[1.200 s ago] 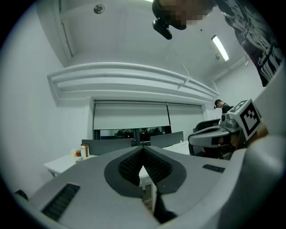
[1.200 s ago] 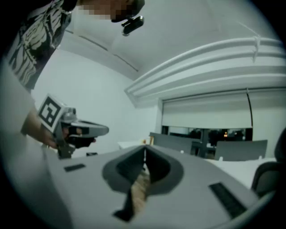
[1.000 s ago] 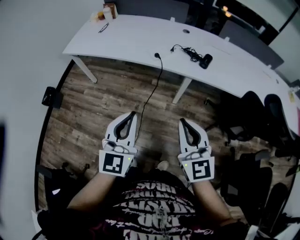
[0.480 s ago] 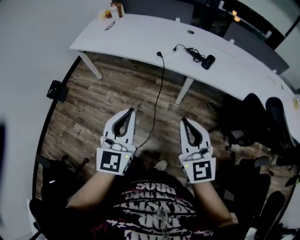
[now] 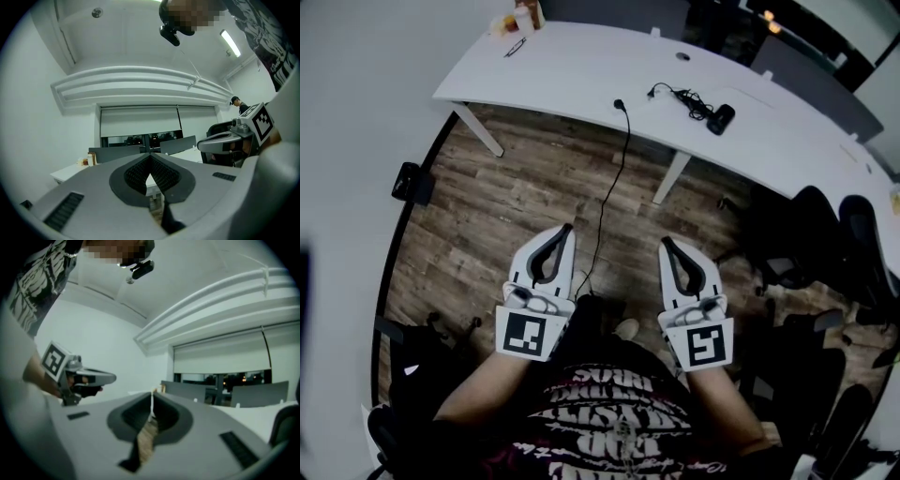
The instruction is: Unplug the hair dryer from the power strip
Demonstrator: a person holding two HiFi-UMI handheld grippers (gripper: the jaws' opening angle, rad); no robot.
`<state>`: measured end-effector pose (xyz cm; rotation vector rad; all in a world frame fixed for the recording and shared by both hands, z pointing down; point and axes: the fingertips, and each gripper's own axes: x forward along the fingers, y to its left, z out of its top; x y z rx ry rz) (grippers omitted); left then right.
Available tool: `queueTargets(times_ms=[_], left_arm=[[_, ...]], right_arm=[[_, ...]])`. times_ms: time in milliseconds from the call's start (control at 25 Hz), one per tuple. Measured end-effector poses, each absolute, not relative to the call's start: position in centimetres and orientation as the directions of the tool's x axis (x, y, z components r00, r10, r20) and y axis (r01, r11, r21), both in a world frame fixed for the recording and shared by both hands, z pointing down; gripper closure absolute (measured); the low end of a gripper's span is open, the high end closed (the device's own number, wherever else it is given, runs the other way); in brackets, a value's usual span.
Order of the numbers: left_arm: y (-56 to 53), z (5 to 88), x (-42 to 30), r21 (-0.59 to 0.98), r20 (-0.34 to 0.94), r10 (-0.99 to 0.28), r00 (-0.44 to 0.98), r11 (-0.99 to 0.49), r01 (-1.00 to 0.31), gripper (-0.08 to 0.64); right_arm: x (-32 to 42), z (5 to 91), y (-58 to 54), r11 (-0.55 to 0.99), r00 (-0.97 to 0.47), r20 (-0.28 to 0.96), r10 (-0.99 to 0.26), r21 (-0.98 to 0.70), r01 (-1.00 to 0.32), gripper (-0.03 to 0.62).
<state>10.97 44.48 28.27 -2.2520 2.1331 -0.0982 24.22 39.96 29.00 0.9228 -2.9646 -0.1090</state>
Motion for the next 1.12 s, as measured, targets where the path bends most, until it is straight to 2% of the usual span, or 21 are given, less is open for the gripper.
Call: queueTargets(times_ms=[440,1120], left_arm=[[38.3,28.7,6.5,-0.05,0.01,-0.992,0.128,-0.128,-0.99,0.535],[33.1,28.6,-3.2,0.012,-0.018,-0.99,0.136,-0.137,-0.991,0.535]], right_arm=[[19.8,29.3,35.3,0.792,-0.791,0.042,-0.61,0.073,-0.607,0.558],[12.2,29.1,30.0,0.76,-0.756,0.087,-0.649,0.107,-0.64,0.558]])
